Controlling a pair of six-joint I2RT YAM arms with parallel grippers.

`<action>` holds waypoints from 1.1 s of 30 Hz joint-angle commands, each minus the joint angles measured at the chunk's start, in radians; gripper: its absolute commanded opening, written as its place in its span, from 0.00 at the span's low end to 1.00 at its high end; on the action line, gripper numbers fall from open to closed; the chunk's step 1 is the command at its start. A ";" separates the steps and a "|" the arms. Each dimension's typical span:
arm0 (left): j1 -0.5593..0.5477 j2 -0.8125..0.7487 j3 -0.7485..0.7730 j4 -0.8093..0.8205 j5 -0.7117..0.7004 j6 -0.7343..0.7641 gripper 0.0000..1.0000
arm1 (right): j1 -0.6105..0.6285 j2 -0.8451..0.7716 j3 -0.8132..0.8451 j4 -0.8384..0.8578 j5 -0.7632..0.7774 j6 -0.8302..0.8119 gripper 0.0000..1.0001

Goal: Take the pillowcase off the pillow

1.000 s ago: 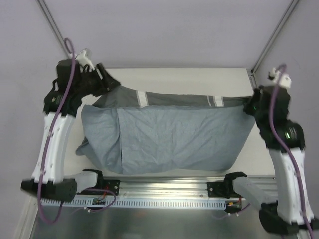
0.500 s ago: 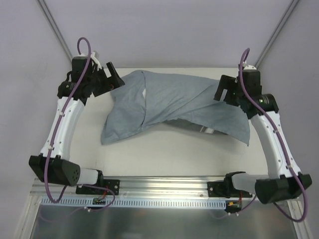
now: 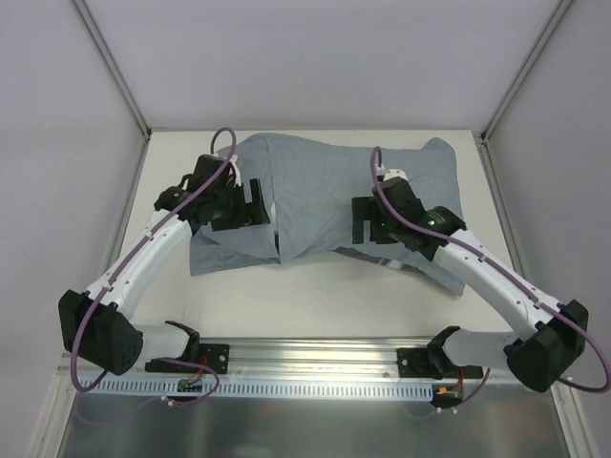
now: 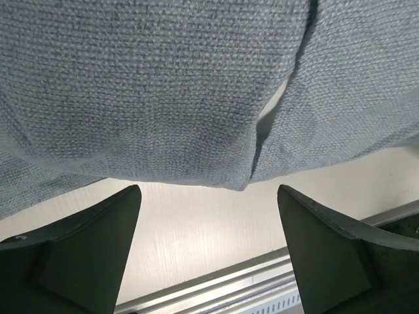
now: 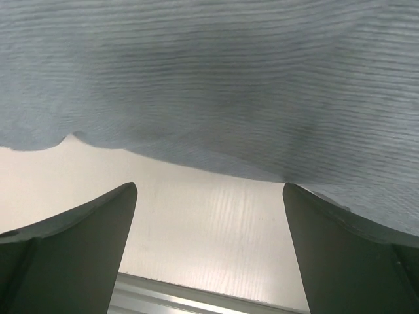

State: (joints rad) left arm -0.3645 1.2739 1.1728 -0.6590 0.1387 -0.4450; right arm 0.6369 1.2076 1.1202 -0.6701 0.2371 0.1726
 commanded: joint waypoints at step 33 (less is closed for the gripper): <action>-0.313 0.143 0.053 0.147 -0.019 -0.136 0.00 | -0.498 -0.299 -0.177 -0.037 0.214 0.067 0.01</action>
State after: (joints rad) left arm -0.5919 1.4441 1.1790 -0.5430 0.1112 -0.5442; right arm 0.2256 0.9688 0.9707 -0.6491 0.4091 0.2611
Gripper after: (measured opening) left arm 0.006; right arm 0.017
